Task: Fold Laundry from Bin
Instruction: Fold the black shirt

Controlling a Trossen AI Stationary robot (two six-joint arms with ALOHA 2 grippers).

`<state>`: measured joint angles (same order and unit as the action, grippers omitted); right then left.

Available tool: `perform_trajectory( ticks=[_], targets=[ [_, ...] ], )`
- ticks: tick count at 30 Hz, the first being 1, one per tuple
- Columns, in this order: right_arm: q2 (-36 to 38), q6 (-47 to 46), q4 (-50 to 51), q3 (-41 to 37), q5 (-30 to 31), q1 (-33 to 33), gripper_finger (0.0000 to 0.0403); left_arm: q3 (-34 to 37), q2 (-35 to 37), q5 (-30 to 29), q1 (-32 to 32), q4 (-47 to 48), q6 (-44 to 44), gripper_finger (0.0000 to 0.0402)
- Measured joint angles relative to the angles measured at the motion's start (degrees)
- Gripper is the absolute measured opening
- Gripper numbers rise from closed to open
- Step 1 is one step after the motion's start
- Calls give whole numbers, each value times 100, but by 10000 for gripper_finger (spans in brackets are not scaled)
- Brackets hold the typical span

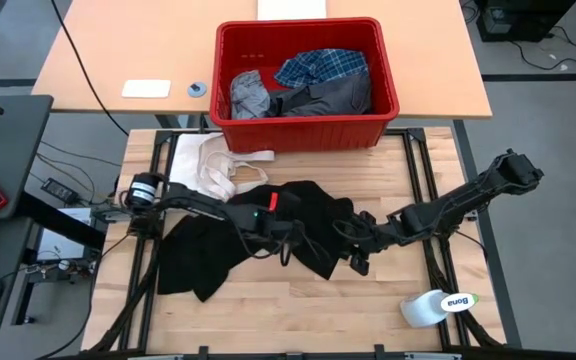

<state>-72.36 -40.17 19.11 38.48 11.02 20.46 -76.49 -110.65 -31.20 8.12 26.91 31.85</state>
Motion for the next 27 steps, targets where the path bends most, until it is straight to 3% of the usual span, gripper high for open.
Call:
perform_trajectory(
  ticks=[7, 11, 15, 19, 24, 27],
  targets=[
    [0, -240, -61, 2, 293, 52, 130, 11, -134, 606, -218, -697, 991, 174],
    [0, -392, 26, 2, 272, 49, 129, 0, -127, 1516, -214, -1025, 1233, 119],
    [55, -760, 260, 2, -134, 47, 129, -90, -55, 2064, -212, -662, 429, 18],
    [318, -1044, 420, 2, -300, 93, 129, -151, 392, 2467, -275, -265, -618, 7],
    [785, -1090, 604, 2, 223, 194, 128, -162, 1387, 3130, -391, 239, -1538, 4],
    [928, -1009, 731, 2, 399, 170, 128, -160, 1919, 3200, -444, 616, -1994, 4]
  ],
)
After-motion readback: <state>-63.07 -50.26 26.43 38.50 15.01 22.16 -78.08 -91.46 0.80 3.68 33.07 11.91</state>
